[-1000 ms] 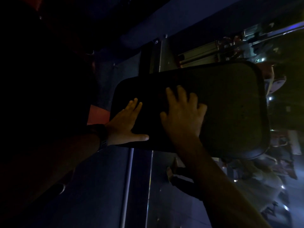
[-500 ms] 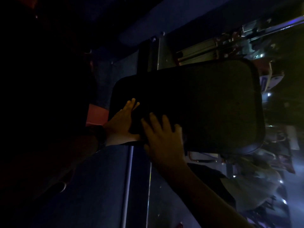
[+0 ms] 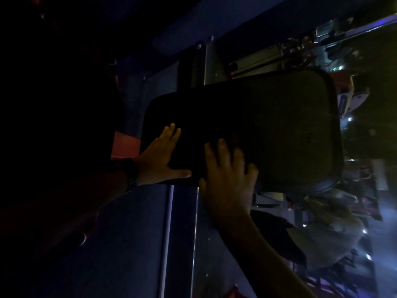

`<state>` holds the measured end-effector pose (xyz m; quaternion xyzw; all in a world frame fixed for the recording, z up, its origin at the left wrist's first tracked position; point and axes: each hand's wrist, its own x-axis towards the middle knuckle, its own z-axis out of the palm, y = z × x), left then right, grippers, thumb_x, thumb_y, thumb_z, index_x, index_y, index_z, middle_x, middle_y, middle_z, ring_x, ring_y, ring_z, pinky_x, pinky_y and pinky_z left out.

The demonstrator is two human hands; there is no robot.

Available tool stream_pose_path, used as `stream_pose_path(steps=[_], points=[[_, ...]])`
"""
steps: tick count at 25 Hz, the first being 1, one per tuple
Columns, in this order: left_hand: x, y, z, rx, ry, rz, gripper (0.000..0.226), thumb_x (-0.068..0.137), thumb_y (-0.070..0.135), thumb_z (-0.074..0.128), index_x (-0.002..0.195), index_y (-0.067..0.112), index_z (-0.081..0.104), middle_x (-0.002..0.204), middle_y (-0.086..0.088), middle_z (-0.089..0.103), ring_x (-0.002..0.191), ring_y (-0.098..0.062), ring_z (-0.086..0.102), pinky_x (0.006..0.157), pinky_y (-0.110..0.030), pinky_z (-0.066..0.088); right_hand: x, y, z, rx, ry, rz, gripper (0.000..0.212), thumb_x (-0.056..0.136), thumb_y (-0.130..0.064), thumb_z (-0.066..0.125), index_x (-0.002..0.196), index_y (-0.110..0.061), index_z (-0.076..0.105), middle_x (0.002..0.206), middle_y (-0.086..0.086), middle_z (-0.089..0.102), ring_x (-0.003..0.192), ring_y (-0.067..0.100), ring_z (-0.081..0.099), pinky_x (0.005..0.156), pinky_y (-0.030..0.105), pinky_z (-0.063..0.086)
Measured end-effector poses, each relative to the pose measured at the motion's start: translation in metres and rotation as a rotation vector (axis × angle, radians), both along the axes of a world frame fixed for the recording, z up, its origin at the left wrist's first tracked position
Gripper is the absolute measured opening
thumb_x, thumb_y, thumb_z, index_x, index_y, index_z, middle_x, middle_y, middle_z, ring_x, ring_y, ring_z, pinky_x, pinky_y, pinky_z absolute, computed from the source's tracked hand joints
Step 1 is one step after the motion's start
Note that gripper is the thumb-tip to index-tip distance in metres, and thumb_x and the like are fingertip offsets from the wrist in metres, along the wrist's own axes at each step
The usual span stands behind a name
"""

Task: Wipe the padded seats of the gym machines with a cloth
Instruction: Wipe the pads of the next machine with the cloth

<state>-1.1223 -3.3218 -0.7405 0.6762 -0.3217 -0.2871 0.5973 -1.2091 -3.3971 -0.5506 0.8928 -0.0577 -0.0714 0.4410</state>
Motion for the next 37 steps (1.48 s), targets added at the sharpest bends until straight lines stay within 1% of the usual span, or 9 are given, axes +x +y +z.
stream_pose_path(steps=[5,9,13,16,19,23,31,34,37], points=[[-0.001,-0.002,-0.001,0.009,0.000,0.018,0.142,0.059,0.091,0.054,0.160,0.020,-0.015,0.167,-0.001,-0.023,0.152,-0.015,-0.022,0.126,-0.051,0.005,0.026,-0.008,0.019,0.070,-0.090,-0.168,0.084,0.085,-0.055,0.065,0.156,-0.030,0.027,0.162,0.007,0.026,0.142,0.037,0.029,0.103,0.058,0.036],[-0.003,-0.004,0.005,0.011,0.011,0.021,0.144,0.057,0.092,0.053,0.160,0.018,-0.015,0.167,-0.001,-0.024,0.150,-0.013,-0.024,0.126,-0.050,0.002,0.019,-0.003,0.016,0.041,0.215,0.043,0.086,0.081,-0.056,0.072,0.154,-0.031,0.034,0.161,0.007,0.032,0.142,0.036,0.034,0.104,0.059,0.037],[-0.002,-0.008,0.000,0.018,0.010,0.032,0.150,0.051,0.105,0.042,0.160,0.019,-0.014,0.167,-0.002,-0.023,0.151,-0.015,-0.023,0.126,-0.054,0.005,0.046,-0.005,0.031,0.011,-0.049,-0.128,0.084,0.092,-0.054,0.056,0.159,-0.028,0.012,0.166,0.009,0.012,0.148,0.039,0.018,0.109,0.059,0.029],[-0.003,-0.010,0.005,0.008,0.017,0.048,0.148,0.052,0.106,0.041,0.161,0.021,-0.013,0.168,-0.001,-0.023,0.151,-0.016,-0.024,0.125,-0.057,0.004,0.045,0.007,0.010,0.065,0.305,-0.047,0.083,0.095,-0.056,0.053,0.160,-0.030,0.009,0.168,0.007,0.007,0.151,0.037,0.012,0.114,0.059,0.023],[-0.003,-0.009,0.009,0.026,0.038,0.060,0.140,0.058,0.095,0.045,0.161,0.021,-0.013,0.167,0.000,-0.024,0.149,-0.013,-0.024,0.124,-0.055,0.002,0.081,-0.006,0.029,0.076,0.103,-0.201,0.080,0.097,-0.054,0.050,0.160,-0.032,0.006,0.167,0.005,0.004,0.152,0.037,0.008,0.115,0.058,0.022],[-0.004,-0.014,0.008,-0.006,0.070,0.082,0.133,0.063,0.093,0.048,0.161,0.026,-0.013,0.167,0.004,-0.024,0.145,-0.008,-0.027,0.124,-0.054,0.000,0.071,-0.003,0.009,0.019,0.284,0.067,0.076,0.095,-0.054,0.054,0.159,-0.031,0.019,0.166,0.006,0.016,0.150,0.035,0.018,0.113,0.056,0.024],[0.001,-0.011,0.011,0.003,0.028,0.088,0.133,0.066,0.090,0.047,0.161,0.018,-0.012,0.168,-0.003,-0.020,0.147,-0.009,-0.023,0.124,-0.050,0.000,0.111,-0.007,0.003,0.025,0.380,0.090,0.073,0.095,-0.052,0.052,0.158,-0.030,0.021,0.163,0.006,0.021,0.146,0.035,0.023,0.112,0.054,0.026],[0.001,-0.012,0.011,0.006,0.037,0.071,0.131,0.072,0.084,0.057,0.160,0.020,-0.015,0.167,-0.001,-0.024,0.147,-0.009,-0.025,0.125,-0.051,0.000,0.145,-0.013,0.014,-0.019,0.129,-0.110,0.077,0.095,-0.052,0.052,0.159,-0.029,0.015,0.165,0.008,0.016,0.147,0.038,0.021,0.112,0.056,0.027],[0.001,-0.014,0.011,0.007,0.036,0.066,0.133,0.067,0.089,0.050,0.160,0.019,-0.014,0.167,-0.001,-0.024,0.152,-0.013,-0.022,0.126,-0.051,0.000,0.130,-0.011,-0.002,-0.058,0.287,0.110,0.074,0.093,-0.053,0.053,0.157,-0.029,0.024,0.161,0.008,0.025,0.142,0.036,0.029,0.108,0.053,0.030]])
